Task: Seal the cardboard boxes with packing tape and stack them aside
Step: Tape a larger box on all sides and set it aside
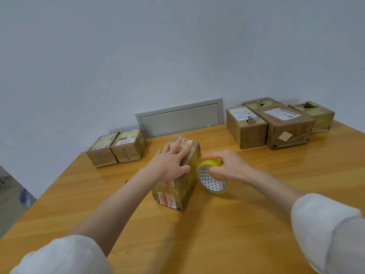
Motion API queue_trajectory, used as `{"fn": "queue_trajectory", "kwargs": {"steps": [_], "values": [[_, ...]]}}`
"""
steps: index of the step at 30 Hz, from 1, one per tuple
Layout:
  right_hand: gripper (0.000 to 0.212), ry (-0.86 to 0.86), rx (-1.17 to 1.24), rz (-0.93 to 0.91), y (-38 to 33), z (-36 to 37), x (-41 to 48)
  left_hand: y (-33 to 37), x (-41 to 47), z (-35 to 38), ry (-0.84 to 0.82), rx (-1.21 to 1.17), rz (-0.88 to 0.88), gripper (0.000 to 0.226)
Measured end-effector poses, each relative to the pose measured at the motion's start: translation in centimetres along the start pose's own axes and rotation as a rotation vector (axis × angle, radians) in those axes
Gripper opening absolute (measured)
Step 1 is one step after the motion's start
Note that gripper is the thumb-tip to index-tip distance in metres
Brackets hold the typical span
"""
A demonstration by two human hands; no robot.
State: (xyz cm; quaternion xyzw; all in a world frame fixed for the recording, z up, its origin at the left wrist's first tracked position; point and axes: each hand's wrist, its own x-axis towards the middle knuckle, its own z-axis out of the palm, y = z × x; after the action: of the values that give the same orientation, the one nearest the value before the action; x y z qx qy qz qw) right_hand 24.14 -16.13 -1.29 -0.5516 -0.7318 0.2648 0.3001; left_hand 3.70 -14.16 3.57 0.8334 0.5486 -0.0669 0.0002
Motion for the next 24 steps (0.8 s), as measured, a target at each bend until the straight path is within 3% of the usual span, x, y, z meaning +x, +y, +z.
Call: {"fn": "queue_trajectory", "kwargs": {"steps": [4, 8, 11, 14, 18, 21, 24], "values": [[0.050, -0.006, -0.010, 0.043, 0.3, 0.3, 0.0, 0.9, 0.4, 0.3, 0.020, 0.134, 0.121, 0.070], [0.052, 0.013, 0.003, 0.063, 0.6, 0.4, 0.0, 0.4, 0.7, -0.4, -0.081, 0.082, 0.111, 0.068], [0.053, 0.015, -0.007, 0.079, 0.5, 0.9, 0.3, 0.7, 0.4, -0.3, -0.043, 0.065, 0.102, 0.072], [0.052, 0.019, -0.038, 0.077, 0.2, 1.0, 0.5, 0.8, 0.2, -0.2, 0.047, -0.056, -0.107, 0.091], [0.050, -0.010, -0.115, 0.034, -0.8, 0.1, 0.7, 0.1, 0.3, -0.9, -0.002, -0.152, -0.357, 0.107], [0.051, -0.003, -0.155, 0.009, -1.6, -1.4, 0.8, -0.4, 0.1, -1.1, 0.069, -0.374, -0.343, 0.096], [0.053, 0.063, 0.001, -0.023, -2.2, -3.3, 1.0, -1.1, -0.5, -1.5, 0.104, -0.880, -0.363, 0.061]]}}
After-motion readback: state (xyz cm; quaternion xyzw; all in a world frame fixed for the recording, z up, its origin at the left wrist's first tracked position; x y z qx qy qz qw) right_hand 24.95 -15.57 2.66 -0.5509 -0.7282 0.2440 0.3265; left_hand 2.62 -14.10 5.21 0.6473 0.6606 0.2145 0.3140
